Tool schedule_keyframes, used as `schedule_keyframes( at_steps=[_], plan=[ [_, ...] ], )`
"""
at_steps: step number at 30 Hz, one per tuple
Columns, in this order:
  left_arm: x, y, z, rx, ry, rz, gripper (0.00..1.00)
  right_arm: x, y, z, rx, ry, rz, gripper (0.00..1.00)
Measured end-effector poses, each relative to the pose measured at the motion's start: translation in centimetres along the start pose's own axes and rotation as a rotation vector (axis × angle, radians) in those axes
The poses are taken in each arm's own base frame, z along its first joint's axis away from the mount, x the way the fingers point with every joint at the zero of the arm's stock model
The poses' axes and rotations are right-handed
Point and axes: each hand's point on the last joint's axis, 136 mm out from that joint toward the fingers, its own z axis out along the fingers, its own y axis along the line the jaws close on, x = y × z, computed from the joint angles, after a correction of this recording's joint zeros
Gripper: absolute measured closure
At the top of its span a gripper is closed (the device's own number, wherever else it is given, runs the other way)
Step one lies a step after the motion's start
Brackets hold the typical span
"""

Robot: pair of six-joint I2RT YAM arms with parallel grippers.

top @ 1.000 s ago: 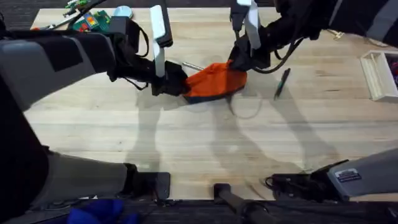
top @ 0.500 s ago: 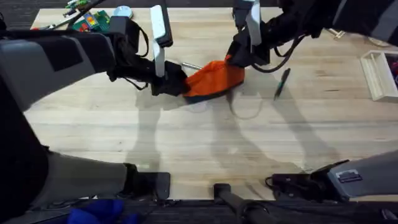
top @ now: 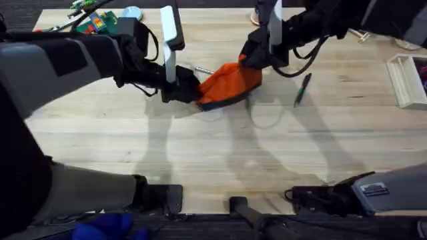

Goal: Unzip the bag, pick up the pens from the table one at a time and place them inside, then zip the bag closed.

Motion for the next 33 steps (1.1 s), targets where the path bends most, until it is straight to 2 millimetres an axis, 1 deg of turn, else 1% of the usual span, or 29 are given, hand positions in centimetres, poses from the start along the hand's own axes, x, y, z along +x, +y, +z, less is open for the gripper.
schedule_keyframes(
  at_steps=[7, 10, 20, 33],
  plan=[
    [0.0, 0.1, 0.0, -0.006, 0.003, 0.004, 0.959, -1.9, 0.0, -1.4, 0.025, -0.058, -0.038, 0.972],
    [0.1, 0.2, 0.0, -0.006, 0.004, 0.004, 0.959, -2.5, 0.0, -1.7, 0.031, -0.073, -0.051, 0.971],
    [0.1, 0.2, 0.0, -0.007, 0.005, 0.004, 0.959, -2.9, 0.0, -1.8, 0.034, -0.085, -0.06, 0.971],
    [-0.1, 0.1, 0.0, -0.005, -0.002, 0.008, 0.959, -4.3, 0.2, -3.1, 0.055, -0.113, -0.089, 0.971]
  ],
)
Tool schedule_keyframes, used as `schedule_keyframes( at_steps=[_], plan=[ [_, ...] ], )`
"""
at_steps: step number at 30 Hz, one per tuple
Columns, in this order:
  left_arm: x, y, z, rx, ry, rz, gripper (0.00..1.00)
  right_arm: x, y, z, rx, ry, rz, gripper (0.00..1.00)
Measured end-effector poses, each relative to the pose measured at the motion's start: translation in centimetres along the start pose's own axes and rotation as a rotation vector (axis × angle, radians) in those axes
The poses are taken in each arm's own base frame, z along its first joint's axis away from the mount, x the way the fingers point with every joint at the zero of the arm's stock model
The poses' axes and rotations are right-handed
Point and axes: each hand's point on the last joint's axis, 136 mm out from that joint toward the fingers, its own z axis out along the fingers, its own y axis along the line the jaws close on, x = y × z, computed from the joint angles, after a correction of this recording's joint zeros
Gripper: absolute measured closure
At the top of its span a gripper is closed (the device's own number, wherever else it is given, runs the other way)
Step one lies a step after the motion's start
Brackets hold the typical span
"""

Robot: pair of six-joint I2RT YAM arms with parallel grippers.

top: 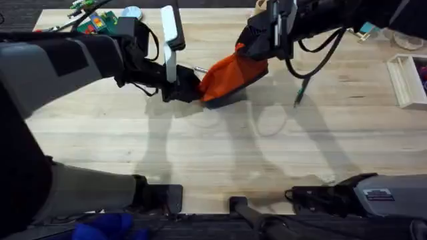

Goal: Unzip the bag, pick up the pens from the table one at a time and place them inside, then zip the bag closed.

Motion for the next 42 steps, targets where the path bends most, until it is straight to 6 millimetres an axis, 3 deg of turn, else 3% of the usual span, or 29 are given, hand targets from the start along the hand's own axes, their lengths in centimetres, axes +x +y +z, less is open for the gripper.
schedule_keyframes(
  at_steps=[13, 24, 42],
  plan=[
    [-0.7, -0.1, 0.0, 0.008, -0.034, 0.009, 0.96, -1.6, -0.5, -1.2, 0.028, -0.022, -0.032, 0.971],
    [-1.9, -0.2, 0.0, 0.023, -0.084, 0.023, 0.96, -3.1, -0.5, -3.6, 0.078, -0.041, -0.061, 0.962],
    [-2.0, -0.2, -0.1, 0.026, -0.092, 0.024, 0.96, -3.0, -0.7, -4.1, 0.09, -0.044, -0.057, 0.969]
  ],
)
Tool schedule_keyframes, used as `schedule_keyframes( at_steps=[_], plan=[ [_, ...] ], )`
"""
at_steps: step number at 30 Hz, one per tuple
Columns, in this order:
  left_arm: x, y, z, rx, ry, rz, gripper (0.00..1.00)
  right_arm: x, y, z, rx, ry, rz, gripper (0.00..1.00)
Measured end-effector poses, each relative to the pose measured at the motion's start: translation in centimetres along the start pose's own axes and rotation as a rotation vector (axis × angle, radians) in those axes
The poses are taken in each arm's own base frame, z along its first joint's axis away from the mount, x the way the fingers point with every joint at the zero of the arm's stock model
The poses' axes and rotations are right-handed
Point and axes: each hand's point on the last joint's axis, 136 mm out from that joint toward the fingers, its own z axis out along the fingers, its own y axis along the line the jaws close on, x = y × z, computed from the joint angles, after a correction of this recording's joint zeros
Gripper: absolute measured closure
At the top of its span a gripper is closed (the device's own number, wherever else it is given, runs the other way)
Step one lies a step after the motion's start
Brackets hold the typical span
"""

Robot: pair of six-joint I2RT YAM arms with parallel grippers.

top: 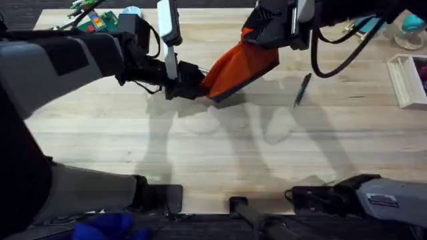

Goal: Unzip the bag, pick up the pens from the table one at a time and place them inside, then zip the bag closed.

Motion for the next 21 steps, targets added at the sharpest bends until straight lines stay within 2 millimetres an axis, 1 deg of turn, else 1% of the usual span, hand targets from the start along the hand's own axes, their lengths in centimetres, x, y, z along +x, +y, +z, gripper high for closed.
schedule_keyframes(
  at_steps=[6, 21],
  plan=[
    [0.01, 0.0, 0.0, 0.0, 0.0, 0.0, 0.96, 0.07, -0.05, -0.04, 0.001, 0.001, 0.002, 0.969],
    [-0.24, -0.09, 0.07, 0.005, -0.009, 0.004, 0.959, 0.96, -0.83, -0.72, 0.024, 0.009, 0.023, 0.969]
  ],
)
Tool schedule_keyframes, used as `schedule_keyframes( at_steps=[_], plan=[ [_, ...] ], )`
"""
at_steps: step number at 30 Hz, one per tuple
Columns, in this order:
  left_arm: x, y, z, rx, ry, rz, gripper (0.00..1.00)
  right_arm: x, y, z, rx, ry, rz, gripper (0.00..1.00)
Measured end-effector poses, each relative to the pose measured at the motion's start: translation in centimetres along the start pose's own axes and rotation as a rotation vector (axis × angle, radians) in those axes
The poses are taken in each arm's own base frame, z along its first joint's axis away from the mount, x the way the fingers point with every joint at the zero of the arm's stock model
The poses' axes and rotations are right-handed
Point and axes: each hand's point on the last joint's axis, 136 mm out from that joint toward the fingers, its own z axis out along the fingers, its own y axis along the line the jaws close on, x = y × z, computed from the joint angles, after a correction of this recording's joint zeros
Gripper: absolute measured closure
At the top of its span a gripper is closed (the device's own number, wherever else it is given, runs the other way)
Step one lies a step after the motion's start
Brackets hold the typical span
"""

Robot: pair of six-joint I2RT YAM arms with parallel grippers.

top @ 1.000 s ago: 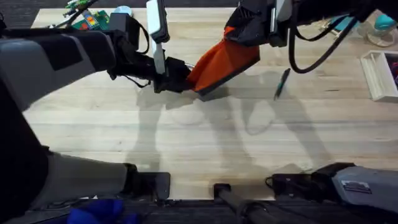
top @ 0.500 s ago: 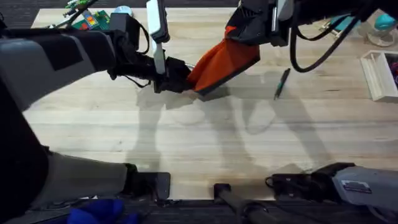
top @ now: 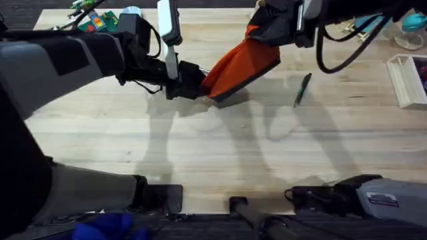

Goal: Unzip the bag, pick up the pens from the table one at a time and place them inside, then zip the bag closed.

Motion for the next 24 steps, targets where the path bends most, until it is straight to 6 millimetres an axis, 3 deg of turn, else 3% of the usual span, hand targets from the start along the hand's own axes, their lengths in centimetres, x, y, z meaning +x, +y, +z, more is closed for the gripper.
schedule_keyframes(
  at_steps=[11, 14, 20, 24],
  plan=[
    [-0.2, 0.2, 0.0, -0.004, -0.002, 0.008, 0.959, 0.6, -0.9, -0.8, 0.026, -0.007, 0.02, 0.97],
    [0.8, 0.2, 0.0, -0.014, 0.049, -0.004, 0.959, -0.7, -1.7, -2.0, 0.068, -0.043, -0.017, 0.971],
    [1.4, 0.3, 0.1, -0.021, 0.084, -0.007, 0.959, -5.4, -3.1, -5.9, 0.165, -0.134, -0.126, 0.971],
    [1.5, 0.3, 0.1, -0.021, 0.085, -0.007, 0.959, -5.3, -2.7, -5.8, 0.148, -0.133, -0.113, 0.972]
  ],
)
